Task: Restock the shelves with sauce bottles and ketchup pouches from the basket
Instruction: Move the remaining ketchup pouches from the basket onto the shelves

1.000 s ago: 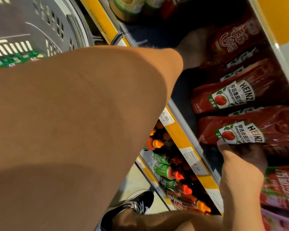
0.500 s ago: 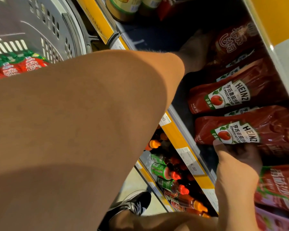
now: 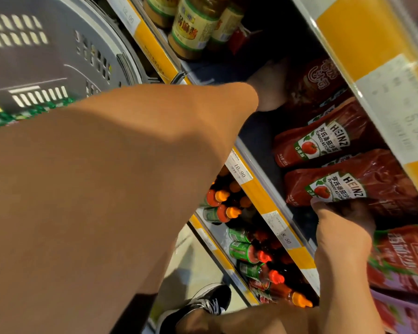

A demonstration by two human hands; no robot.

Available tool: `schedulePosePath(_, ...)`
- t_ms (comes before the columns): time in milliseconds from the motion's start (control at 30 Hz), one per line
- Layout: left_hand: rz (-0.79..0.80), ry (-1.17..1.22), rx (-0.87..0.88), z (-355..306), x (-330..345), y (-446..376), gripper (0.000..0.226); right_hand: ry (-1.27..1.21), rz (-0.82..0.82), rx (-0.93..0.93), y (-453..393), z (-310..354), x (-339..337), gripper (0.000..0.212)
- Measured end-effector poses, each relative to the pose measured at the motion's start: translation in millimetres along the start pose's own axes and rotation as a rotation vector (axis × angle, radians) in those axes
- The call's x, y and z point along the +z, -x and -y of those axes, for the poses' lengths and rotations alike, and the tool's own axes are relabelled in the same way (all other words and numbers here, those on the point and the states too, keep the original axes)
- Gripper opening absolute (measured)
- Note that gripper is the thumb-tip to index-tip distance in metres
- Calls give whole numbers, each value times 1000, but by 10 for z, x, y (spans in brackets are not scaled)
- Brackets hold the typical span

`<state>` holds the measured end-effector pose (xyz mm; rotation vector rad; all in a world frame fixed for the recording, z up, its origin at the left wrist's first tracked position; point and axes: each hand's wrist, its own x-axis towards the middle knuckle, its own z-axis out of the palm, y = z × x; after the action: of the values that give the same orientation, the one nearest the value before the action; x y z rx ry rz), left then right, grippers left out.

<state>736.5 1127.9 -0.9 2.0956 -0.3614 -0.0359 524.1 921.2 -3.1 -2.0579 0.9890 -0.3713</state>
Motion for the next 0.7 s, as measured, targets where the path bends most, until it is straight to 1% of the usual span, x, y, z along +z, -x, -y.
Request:
schedulePosePath(67,12,-18,18,3,-132,134,64,-34,9,-10,82,34,-27,41)
schedulePosePath(167,29,-109,42,-54,-327,345,62,-113,4,-24,250,106,-78,40)
schedulePosePath(267,80,-168,-6,-119,-485,594,66,-191,-3,8,440,200,-136,38)
schedulePosePath(300,101,-155,-25,-123,-545,696,67,-226,-7,29,495,220,-157,42)
schedulePosePath(333,119,-125,-41,-121,-605,802,67,-253,-8,54,554,239,-184,53)
schedulePosePath(400,131,-65,-65,-131,-752,1045,64,-290,2,103,687,264,-234,85)
schedulePosePath(433,123,-50,-74,-143,-833,1171,62,-301,13,122,772,270,-263,93)
schedulePosePath(467,110,-48,-80,-161,-910,1289,60,-312,38,134,868,282,-291,91)
schedulePosePath(500,97,-51,-86,-181,-982,1412,58,-320,63,121,961,290,-315,77)
schedulePosePath(533,88,-56,-89,-204,-1046,1539,56,-319,89,99,1065,311,-330,57)
schedulePosePath(567,78,-63,-90,-229,-1099,1663,55,-321,114,60,1178,350,-333,42)
schedulePosePath(600,67,-73,-87,-253,-1140,1787,54,-320,147,2,1306,414,-327,31)
schedulePosePath(633,56,-88,-82,-281,-1168,1909,53,-305,182,-84,1436,503,-311,25)
schedulePosePath(700,28,-136,-67,-349,-1197,2128,52,-201,282,-281,1680,715,-256,23)
